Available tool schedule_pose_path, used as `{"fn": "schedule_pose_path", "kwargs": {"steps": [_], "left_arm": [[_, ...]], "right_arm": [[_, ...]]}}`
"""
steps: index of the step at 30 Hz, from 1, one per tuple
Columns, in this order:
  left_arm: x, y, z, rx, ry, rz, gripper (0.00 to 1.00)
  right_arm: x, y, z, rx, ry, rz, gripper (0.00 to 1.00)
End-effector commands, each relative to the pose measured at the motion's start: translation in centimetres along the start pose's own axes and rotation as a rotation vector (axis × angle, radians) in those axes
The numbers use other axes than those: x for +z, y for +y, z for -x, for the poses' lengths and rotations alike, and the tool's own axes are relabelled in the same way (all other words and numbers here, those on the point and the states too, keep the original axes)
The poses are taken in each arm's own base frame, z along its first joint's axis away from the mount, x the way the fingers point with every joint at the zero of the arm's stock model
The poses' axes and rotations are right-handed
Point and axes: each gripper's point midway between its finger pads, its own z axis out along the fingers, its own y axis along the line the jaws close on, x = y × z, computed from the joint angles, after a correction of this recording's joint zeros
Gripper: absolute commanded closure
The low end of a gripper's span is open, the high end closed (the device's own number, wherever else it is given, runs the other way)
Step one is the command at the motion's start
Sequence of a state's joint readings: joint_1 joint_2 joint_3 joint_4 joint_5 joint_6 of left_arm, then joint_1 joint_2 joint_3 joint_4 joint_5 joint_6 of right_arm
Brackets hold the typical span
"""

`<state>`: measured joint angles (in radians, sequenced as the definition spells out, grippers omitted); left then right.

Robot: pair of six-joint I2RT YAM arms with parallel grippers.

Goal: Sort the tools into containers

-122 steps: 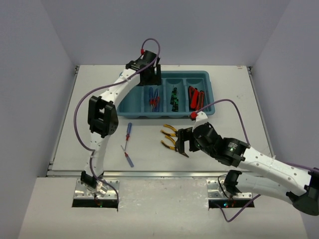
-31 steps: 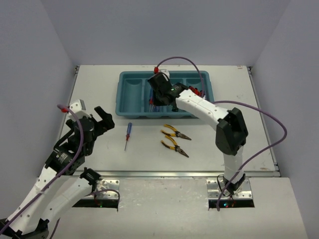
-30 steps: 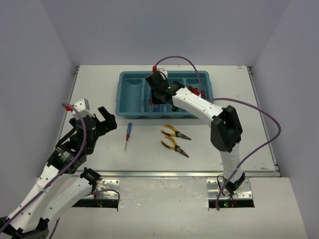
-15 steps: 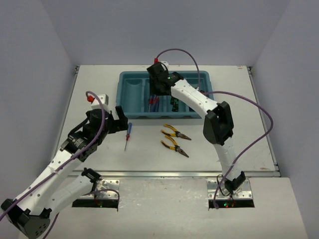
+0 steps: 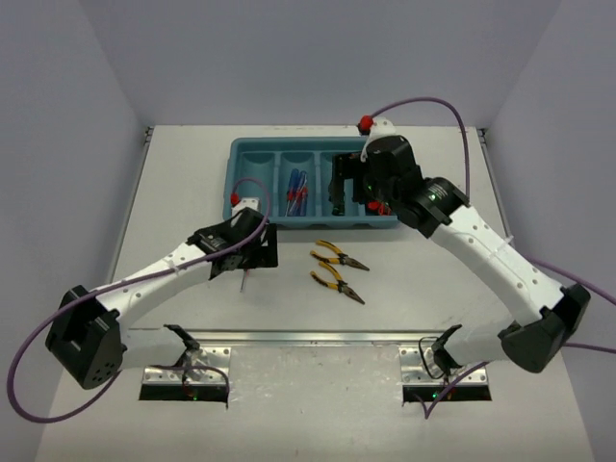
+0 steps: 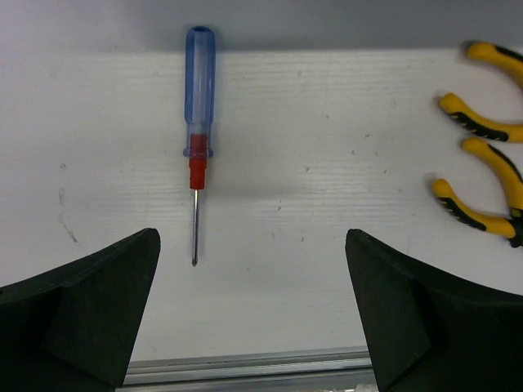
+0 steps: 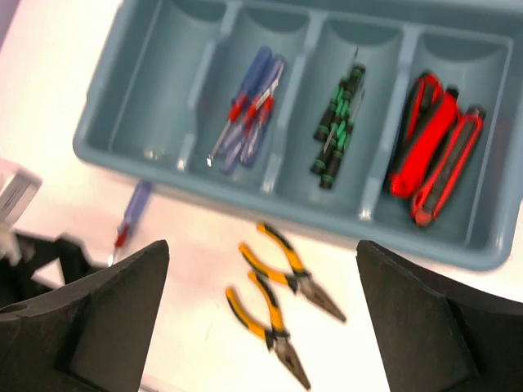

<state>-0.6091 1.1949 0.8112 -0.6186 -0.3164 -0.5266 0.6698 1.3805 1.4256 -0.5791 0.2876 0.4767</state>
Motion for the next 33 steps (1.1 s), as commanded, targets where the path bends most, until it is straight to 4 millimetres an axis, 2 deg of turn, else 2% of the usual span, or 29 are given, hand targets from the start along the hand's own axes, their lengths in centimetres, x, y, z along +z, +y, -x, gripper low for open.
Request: {"fn": "schedule_pose_path", "kwargs": {"steps": [1,3,6,9,13,18,21,23,24,27,30,33], "left_arm": [[2.5,-0.3,0.0,-0.039,0.007,0.07,0.08],[3.8,-0.1,-0.5,-0.051,0.037,0.082,0.1],[5.4,0.2,0.0,-0.071,0.037,0.097,0.12],[7.4,0.7,0.6,-0.069,0.056,0.1,0.13],[8.7,1.1,-0.1,-0.044,0.097,0.13,0.16],[10.0,1.6,-1.9,-0.069,0.148,0.122,0.39],[10.1,1.8,-2.9,-0.072,0.176,0.116,0.63],[9.9,1.6,-3.3,-0.076,0.188,0.103,0.71],[9.7,1.3,-3.8,-0.08,0.198,0.078,0.81],[9.0,1.0,-4.5,-0.084,0.201,0.043,0.93],[7.7,-0.8,-5.2,-0.077,0.207,-0.046,1.0],[6.1,-2.3,-5.0,-0.062,0.182,-0.101,1.0]], "right_arm": [[-1.5,0.0,-3.1,-0.044,0.021,0.08,0.01],[-2.2,-0.3,-3.6,-0.032,0.014,0.086,0.01],[-3.3,-0.5,-4.0,-0.025,-0.007,0.104,0.01],[-3.4,-0.9,-5.2,-0.038,0.009,0.103,0.01],[-3.6,-1.0,-5.6,-0.049,0.014,0.11,0.01],[-4.3,-1.3,-5.2,-0.046,-0.011,0.11,0.01],[-4.8,-1.1,-4.9,-0.034,-0.026,0.121,0.01],[-5.0,-1.1,-4.8,-0.029,-0.03,0.127,0.01],[-5.2,-1.0,-4.7,-0.024,-0.036,0.134,0.01],[-5.4,-0.8,-4.5,-0.013,-0.045,0.148,0.01],[-5.4,0.0,-4.7,-0.01,-0.035,0.186,0.01],[-4.9,1.0,-5.7,-0.007,0.008,0.237,0.01]]}}
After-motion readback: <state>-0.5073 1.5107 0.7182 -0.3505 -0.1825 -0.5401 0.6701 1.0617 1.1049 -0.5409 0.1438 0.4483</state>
